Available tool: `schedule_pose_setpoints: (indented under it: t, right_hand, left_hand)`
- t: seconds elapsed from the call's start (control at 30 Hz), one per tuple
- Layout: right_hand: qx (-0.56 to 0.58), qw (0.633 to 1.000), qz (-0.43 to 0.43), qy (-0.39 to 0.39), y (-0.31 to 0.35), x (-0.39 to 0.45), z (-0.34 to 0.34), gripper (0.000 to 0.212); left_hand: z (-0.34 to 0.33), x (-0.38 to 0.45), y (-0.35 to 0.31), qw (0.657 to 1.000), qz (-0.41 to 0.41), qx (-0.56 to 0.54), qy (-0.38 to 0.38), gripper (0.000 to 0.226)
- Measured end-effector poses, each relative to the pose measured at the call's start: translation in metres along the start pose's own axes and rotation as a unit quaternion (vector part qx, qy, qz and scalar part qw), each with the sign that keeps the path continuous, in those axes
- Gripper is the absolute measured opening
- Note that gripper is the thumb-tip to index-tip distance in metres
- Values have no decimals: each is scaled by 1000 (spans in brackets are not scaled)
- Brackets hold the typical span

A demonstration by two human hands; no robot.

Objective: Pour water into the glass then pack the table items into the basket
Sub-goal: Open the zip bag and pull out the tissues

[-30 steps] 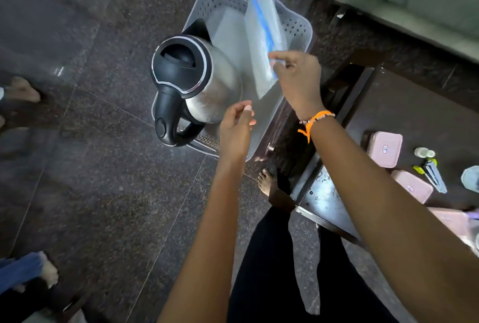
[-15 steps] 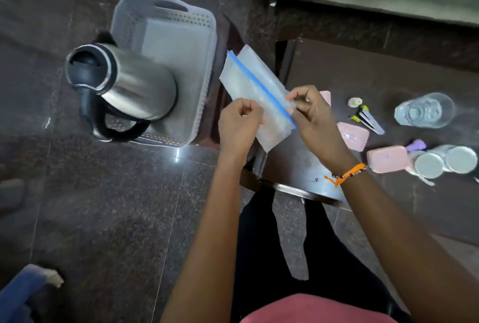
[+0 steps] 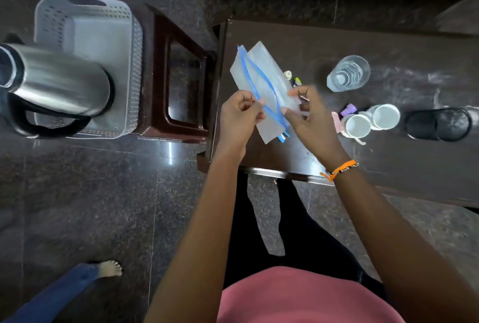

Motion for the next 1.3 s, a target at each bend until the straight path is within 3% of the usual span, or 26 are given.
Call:
schedule_pose_setpoints:
  t: [0.13, 0.3, 0.4, 0.57, 0.67, 0.77, 0.87, 0.97, 1.1, 1.2, 1.3]
  right_hand:
    - [-147, 987, 37, -54, 1, -2, 24, 48]
    - [-136, 988, 48, -52, 14, 3, 32, 19]
    - [-135, 986, 37, -89, 14, 2, 42, 13]
    - [-255, 948, 60, -179, 16, -2, 62, 36]
    - [-361, 905, 93, -206, 27, -6, 63, 46]
    - [-372, 903, 110, -185, 30, -5, 60, 43]
    - [-317, 941, 73, -97, 17, 5, 57, 26]
    - [-287, 958, -25, 11, -2, 13, 56, 30]
    - [-218, 972, -79, 46, -18, 13, 69, 23]
    - [-25, 993, -97, 60, -19, 4, 78, 20]
    - [169, 971, -167, 35, -18, -11, 83, 34]
  left_hand:
    - [-20, -9, -1, 999, -15, 14, 33, 4]
    - [-39, -20, -2, 996, -34, 48, 67, 14]
    - [-39, -22, 3, 998, -9, 59, 5, 18]
    - [-34, -23, 10, 994, 10, 21, -111, 21]
    - [-40, -24, 9, 994, -5, 13, -111, 20]
    - [-54, -25, 6, 997, -33, 19, -65, 21]
    - [-69, -31, 4, 997, -63, 43, -19, 22]
    - [-82, -37, 6, 994, -86, 59, 18, 19]
    - [-99, -52, 12, 990, -101, 69, 69, 28]
    - [-109, -67, 13, 980, -146, 86, 102, 16]
    - [-114, -77, 11, 965, -214, 105, 112, 4]
Point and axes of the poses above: each hand's wrist, its own x-axis towards the middle knuckle, its own z-axis out of the back of the hand, y = z × x, the point moved 4 cm from there along x, towards the middle knuckle, and after that the axes turned 4 degrees about x, right-handed, at the moved point
